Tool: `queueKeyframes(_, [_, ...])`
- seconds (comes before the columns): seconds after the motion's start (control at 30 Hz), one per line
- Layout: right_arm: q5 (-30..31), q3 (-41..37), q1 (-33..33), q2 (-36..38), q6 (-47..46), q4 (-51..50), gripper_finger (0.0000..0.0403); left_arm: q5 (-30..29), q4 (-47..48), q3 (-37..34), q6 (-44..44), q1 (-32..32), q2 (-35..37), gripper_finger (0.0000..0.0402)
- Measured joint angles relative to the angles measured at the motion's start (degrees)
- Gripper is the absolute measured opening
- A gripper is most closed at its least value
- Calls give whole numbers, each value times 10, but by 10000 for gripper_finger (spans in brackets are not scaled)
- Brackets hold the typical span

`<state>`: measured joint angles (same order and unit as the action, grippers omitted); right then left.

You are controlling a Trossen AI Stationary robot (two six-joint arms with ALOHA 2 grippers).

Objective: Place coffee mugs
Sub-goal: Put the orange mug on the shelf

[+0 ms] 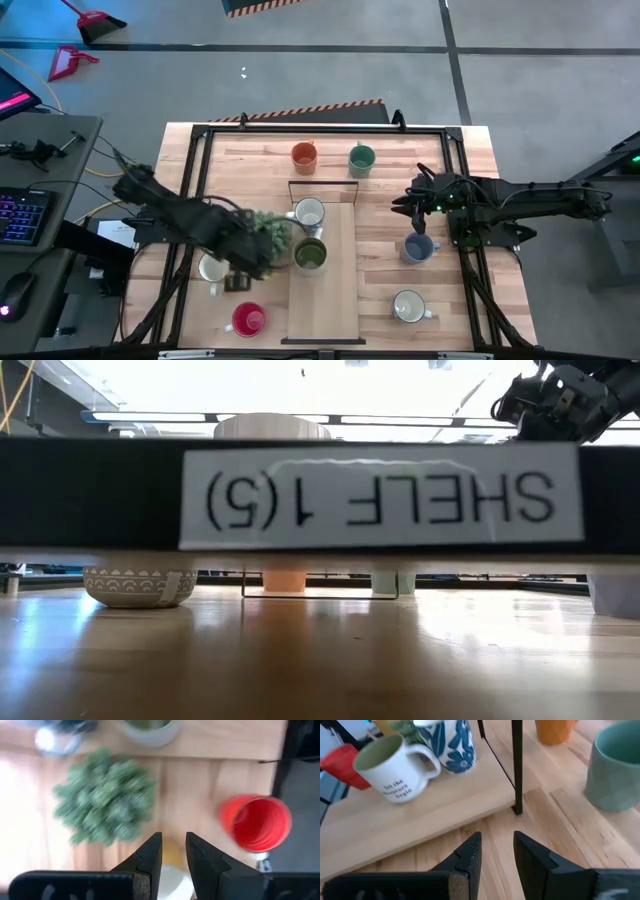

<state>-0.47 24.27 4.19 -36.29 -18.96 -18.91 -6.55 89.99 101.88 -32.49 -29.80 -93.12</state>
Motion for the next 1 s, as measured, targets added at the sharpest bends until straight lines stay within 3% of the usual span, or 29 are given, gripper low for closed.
queueKeyframes(0.23, [89, 0, 1, -4, 59, 99, 94, -100, -83, -142, -89, -1, 149, 76])
queueKeyframes(0.37, [102, 4, 2, -25, 92, 192, 94, -147, -142, -211, -108, 9, 212, 76])
queueKeyframes(0.47, [111, 44, 19, -59, 109, 206, 94, -190, -161, -255, -113, 14, 240, 76])
queueKeyframes(0.63, [97, 169, 65, -153, 146, 168, 94, -207, -208, -326, -93, 29, 278, 76])
queueKeyframes(0.8, [80, 343, 132, -273, 174, 24, 94, -214, -248, -399, -57, 43, 328, 76])
queueKeyframes(1.0, [-9, 520, 205, -421, 202, -66, 94, -216, -296, -474, 0, 79, 430, 76])
